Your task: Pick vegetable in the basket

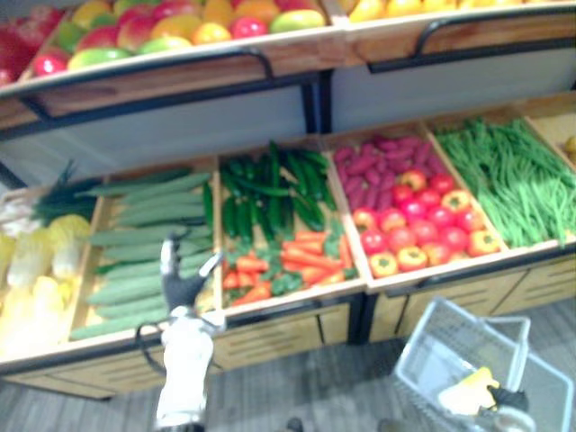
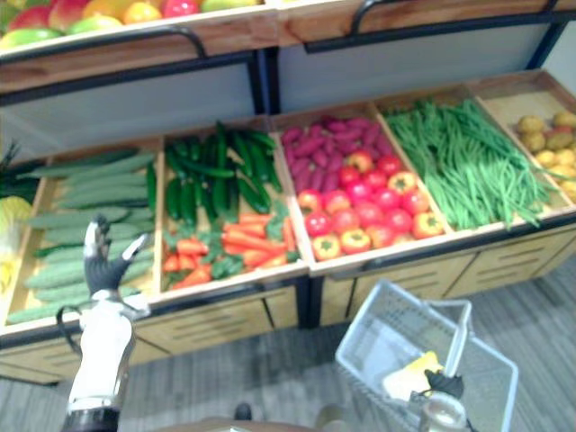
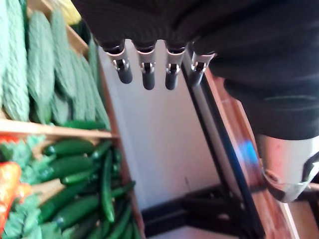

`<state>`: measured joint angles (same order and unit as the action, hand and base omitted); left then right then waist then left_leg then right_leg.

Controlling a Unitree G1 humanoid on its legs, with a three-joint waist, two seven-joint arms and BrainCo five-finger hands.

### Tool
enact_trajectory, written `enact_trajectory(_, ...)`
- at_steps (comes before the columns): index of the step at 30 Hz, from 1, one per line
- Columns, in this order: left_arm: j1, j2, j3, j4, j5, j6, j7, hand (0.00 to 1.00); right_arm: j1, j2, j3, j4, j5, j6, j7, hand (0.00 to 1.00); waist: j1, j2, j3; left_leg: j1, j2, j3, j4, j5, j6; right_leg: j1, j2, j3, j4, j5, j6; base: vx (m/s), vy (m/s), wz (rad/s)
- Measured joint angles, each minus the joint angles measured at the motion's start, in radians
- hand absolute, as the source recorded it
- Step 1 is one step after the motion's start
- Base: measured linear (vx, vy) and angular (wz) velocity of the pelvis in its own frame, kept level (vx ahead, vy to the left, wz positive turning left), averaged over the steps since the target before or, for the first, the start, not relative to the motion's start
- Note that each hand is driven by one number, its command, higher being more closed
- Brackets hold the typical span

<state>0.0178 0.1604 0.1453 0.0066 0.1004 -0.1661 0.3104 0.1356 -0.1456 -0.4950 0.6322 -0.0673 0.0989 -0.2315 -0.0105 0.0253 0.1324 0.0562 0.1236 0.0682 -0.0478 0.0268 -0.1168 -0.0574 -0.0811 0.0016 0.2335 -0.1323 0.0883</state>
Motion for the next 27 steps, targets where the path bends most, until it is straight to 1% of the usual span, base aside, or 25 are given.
enact_trajectory(2,-0.053,0.041,-0.055,0.054,0.062,0.003,-0.019,0.00,0.007,0.000,-0.001,-0.019,-0.003,0.000,0.000,1.00,-0.017,0.000,-0.001,-0.005,0.018,-0.002,-0.003,0.005,-0.006,0.014,0.019,-0.017,-0.028,0.013,-0.012,0.07,-0.103,0.07)
enact_trajectory(5,-0.115,0.064,-0.111,0.112,0.197,0.018,-0.023,0.00,0.015,0.000,-0.001,-0.038,-0.003,-0.007,0.000,1.00,-0.021,-0.002,0.001,-0.035,0.020,-0.004,-0.001,0.007,-0.007,0.009,0.022,-0.020,-0.061,0.033,-0.012,0.01,-0.011,0.03)
enact_trajectory(6,-0.138,0.078,-0.134,0.136,0.275,0.030,-0.023,0.00,0.013,0.000,-0.001,-0.040,-0.004,-0.014,0.000,1.00,-0.023,-0.006,0.008,-0.039,0.019,0.002,0.001,0.006,-0.007,0.009,0.020,-0.018,-0.079,0.044,-0.009,0.00,0.032,-0.04)
enact_trajectory(8,-0.153,0.098,-0.149,0.147,0.326,0.044,-0.023,0.00,0.010,0.000,0.000,-0.043,-0.006,-0.018,0.000,1.00,-0.028,-0.011,0.025,-0.048,0.014,0.010,0.011,-0.005,-0.001,0.010,0.014,-0.015,-0.080,0.045,-0.008,-0.02,0.045,-0.05)
enact_trajectory(9,-0.163,0.119,-0.152,0.157,0.392,0.054,-0.023,0.00,0.005,0.000,0.002,-0.054,-0.010,-0.021,0.000,1.00,-0.043,-0.011,0.044,-0.062,0.011,0.030,0.034,-0.027,0.006,0.009,0.006,-0.012,-0.082,0.047,-0.004,-0.05,0.062,0.00)
enact_trajectory(11,-0.187,0.148,-0.163,0.170,0.475,0.067,-0.035,0.00,0.010,-0.001,0.002,-0.078,-0.010,-0.024,0.001,1.00,-0.047,-0.003,0.068,-0.074,0.012,0.072,0.048,-0.032,0.012,0.007,-0.006,-0.008,-0.088,0.053,0.006,-0.03,0.067,-0.02)
enact_trajectory(12,-0.199,0.169,-0.180,0.173,0.514,0.069,-0.038,0.00,0.014,-0.001,0.002,-0.079,-0.010,-0.025,0.001,1.00,-0.055,0.001,0.076,-0.074,0.012,0.098,0.048,-0.032,0.016,0.004,-0.011,0.000,-0.092,0.055,0.010,0.00,0.061,-0.08)
enact_trajectory(14,-0.215,0.195,-0.193,0.183,0.554,0.068,-0.044,0.00,0.014,0.000,0.003,-0.079,-0.010,-0.025,0.002,1.00,-0.064,0.007,0.081,-0.076,0.006,0.122,0.047,-0.028,0.024,-0.003,-0.021,0.009,-0.092,0.056,0.011,0.03,0.057,-0.12)
enact_trajectory(18,-0.289,0.248,-0.229,0.236,0.587,0.068,-0.051,0.00,0.014,0.007,0.006,-0.084,-0.009,-0.025,0.009,1.00,-0.067,0.011,0.093,-0.089,-0.006,0.169,0.035,-0.021,0.028,-0.042,-0.036,0.044,-0.095,0.064,0.024,0.05,0.065,-0.22)
enact_trajectory(21,-0.351,0.304,-0.307,0.284,0.631,0.066,-0.061,0.00,0.019,0.007,0.027,-0.116,-0.009,-0.028,0.024,1.00,-0.073,0.014,0.113,-0.090,-0.012,0.209,0.038,-0.020,0.028,-0.060,-0.042,0.065,-0.095,0.068,0.030,0.05,0.038,-0.19)
enact_trajectory(22,-0.398,0.335,-0.353,0.310,0.662,0.061,-0.074,0.00,0.013,0.007,0.035,-0.128,-0.009,-0.040,0.026,1.00,-0.075,0.014,0.136,-0.091,-0.012,0.227,0.043,-0.020,0.028,-0.063,-0.044,0.072,-0.095,0.070,0.032,0.04,0.020,-0.12)
enact_trajectory(23,-0.416,0.347,-0.371,0.321,0.671,0.058,-0.079,0.00,0.009,0.007,0.035,-0.135,-0.009,-0.042,0.028,1.00,-0.077,0.014,0.144,-0.092,-0.013,0.231,0.045,-0.021,0.028,-0.066,-0.045,0.075,-0.095,0.071,0.033,0.00,0.016,-0.15)
enact_trajectory(25,-0.437,0.381,-0.393,0.328,0.700,0.054,-0.085,0.00,-0.009,0.007,0.045,-0.157,-0.009,-0.048,0.034,1.00,-0.090,0.013,0.151,-0.113,-0.013,0.253,0.052,-0.022,0.026,-0.094,-0.045,0.091,-0.093,0.079,0.034,-0.02,0.010,-0.16)
enact_trajectory(26,-0.473,0.404,-0.417,0.351,0.709,0.046,-0.090,0.00,-0.021,0.005,0.050,-0.170,-0.007,-0.061,0.034,1.00,-0.100,0.014,0.173,-0.120,-0.013,0.259,0.055,-0.022,0.027,-0.101,-0.044,0.100,-0.096,0.088,0.034,-0.02,0.006,-0.16)
enact_trajectory(27,-0.490,0.410,-0.424,0.364,0.709,0.042,-0.092,0.00,-0.025,0.005,0.051,-0.178,-0.005,-0.063,0.034,1.00,-0.100,0.013,0.183,-0.120,-0.013,0.264,0.057,-0.022,0.027,-0.104,-0.044,0.106,-0.096,0.091,0.034,-0.04,0.009,-0.29)
